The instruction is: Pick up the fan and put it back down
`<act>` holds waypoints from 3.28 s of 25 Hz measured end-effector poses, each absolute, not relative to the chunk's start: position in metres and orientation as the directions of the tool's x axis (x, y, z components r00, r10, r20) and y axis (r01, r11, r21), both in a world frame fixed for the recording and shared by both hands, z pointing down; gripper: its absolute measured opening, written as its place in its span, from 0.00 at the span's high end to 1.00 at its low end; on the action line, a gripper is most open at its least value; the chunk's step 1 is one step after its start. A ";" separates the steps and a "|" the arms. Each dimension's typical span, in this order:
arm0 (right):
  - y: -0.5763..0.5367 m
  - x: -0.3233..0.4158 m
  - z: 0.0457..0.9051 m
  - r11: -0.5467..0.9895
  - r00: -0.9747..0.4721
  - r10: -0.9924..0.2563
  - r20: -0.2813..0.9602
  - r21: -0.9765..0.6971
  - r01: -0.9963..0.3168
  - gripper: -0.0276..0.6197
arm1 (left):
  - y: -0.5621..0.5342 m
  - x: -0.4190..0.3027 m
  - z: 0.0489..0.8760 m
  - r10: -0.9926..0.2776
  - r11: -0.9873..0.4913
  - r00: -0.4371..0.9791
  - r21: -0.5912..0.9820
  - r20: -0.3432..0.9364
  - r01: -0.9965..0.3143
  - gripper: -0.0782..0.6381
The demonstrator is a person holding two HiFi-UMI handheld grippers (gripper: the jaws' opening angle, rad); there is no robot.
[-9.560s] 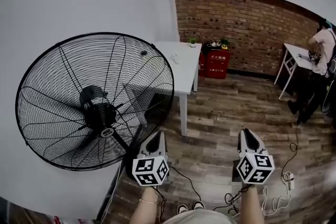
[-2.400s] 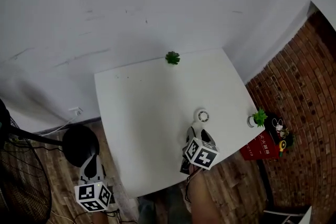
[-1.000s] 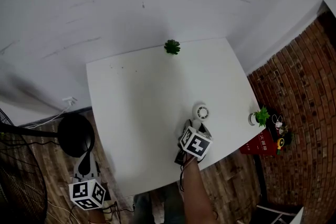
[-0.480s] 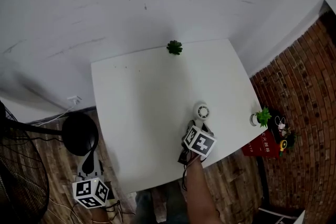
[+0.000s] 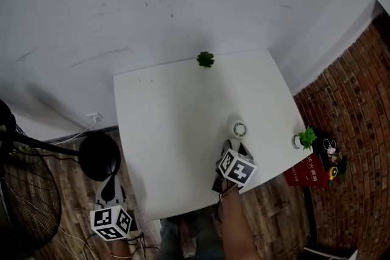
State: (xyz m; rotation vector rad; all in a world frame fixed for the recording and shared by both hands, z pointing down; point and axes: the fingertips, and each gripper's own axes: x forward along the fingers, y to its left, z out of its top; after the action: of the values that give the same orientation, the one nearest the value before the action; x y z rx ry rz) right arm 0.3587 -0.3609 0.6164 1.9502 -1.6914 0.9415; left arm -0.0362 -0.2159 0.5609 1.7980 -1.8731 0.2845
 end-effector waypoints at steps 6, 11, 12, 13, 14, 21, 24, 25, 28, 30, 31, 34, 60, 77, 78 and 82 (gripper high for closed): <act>-0.364 0.348 0.579 -0.084 -0.038 -0.772 0.635 -0.162 -0.983 0.66 | -0.215 -0.025 0.540 -0.883 0.097 0.007 0.197 0.469 -0.976 0.88; -0.365 0.328 0.529 0.048 -0.121 -0.821 0.557 -0.144 -0.988 0.66 | -0.221 -0.015 0.511 -0.906 0.098 -0.005 0.197 0.422 -0.976 0.88; -0.365 0.323 0.518 0.077 -0.140 -0.831 0.539 -0.137 -0.988 0.66 | -0.224 -0.013 0.504 -0.913 0.101 -0.010 0.200 0.408 -0.975 0.88; -0.366 0.317 0.506 0.108 -0.160 -0.840 0.518 -0.129 -0.986 0.66 | -0.228 -0.012 0.497 -0.920 0.103 -0.015 0.204 0.392 -0.973 0.88; -0.367 0.311 0.494 0.138 -0.179 -0.850 0.496 -0.119 -0.983 0.66 | -0.232 -0.011 0.489 -0.927 0.104 -0.020 0.208 0.374 -0.973 0.88; -0.362 0.270 0.402 0.308 -0.305 -0.897 0.322 -0.041 -0.950 0.66 | -0.252 -0.011 0.414 -0.973 0.109 -0.062 0.206 0.221 -0.972 0.88; -0.367 0.257 0.355 0.349 -0.341 -0.914 0.222 -0.002 -0.937 0.66 | -0.264 -0.021 0.377 -0.983 0.128 -0.098 0.196 0.157 -0.972 0.88; -0.367 0.254 0.340 0.356 -0.348 -0.918 0.189 0.011 -0.934 0.66 | -0.267 -0.024 0.366 -0.984 0.135 -0.109 0.196 0.138 -0.971 0.88; -0.362 0.248 0.306 0.373 -0.368 -0.923 0.113 0.027 -0.927 0.66 | -0.269 -0.032 0.336 -0.987 0.151 -0.138 0.194 0.081 -0.969 0.88; -0.358 0.244 0.290 0.383 -0.380 -0.922 0.080 0.029 -0.923 0.66 | -0.267 -0.037 0.321 -0.987 0.157 -0.151 0.188 0.049 -0.969 0.88; -0.356 0.243 0.285 0.387 -0.384 -0.921 0.067 0.030 -0.922 0.66 | -0.265 -0.039 0.315 -0.987 0.158 -0.154 0.187 0.038 -0.970 0.88; -0.353 0.238 0.275 0.397 -0.395 -0.918 0.044 0.022 -0.918 0.66 | -0.263 -0.044 0.308 -0.987 0.161 -0.159 0.188 0.027 -0.969 0.88; -0.334 0.198 0.317 0.462 -0.461 -0.875 0.150 -0.029 -0.886 0.66 | -0.213 -0.078 0.356 -0.964 0.243 -0.216 0.191 0.152 -0.951 0.88; -0.297 0.235 0.456 0.384 -0.375 -0.820 0.433 -0.069 -0.921 0.66 | -0.202 -0.049 0.494 -0.914 0.206 -0.088 0.266 0.396 -0.942 0.88; -0.293 0.236 0.465 0.380 -0.370 -0.813 0.450 -0.071 -0.922 0.66 | -0.201 -0.047 0.502 -0.910 0.203 -0.080 0.269 0.408 -0.941 0.88; -0.277 0.244 0.505 0.354 -0.342 -0.782 0.520 -0.081 -0.932 0.66 | -0.196 -0.035 0.531 -0.889 0.181 -0.037 0.275 0.457 -0.944 0.88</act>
State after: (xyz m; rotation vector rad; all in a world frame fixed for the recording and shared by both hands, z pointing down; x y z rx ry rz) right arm 0.2440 -0.2768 0.5049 1.5004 -2.2294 0.5192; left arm -0.0352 -0.1958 0.5313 1.7169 -1.9329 0.1376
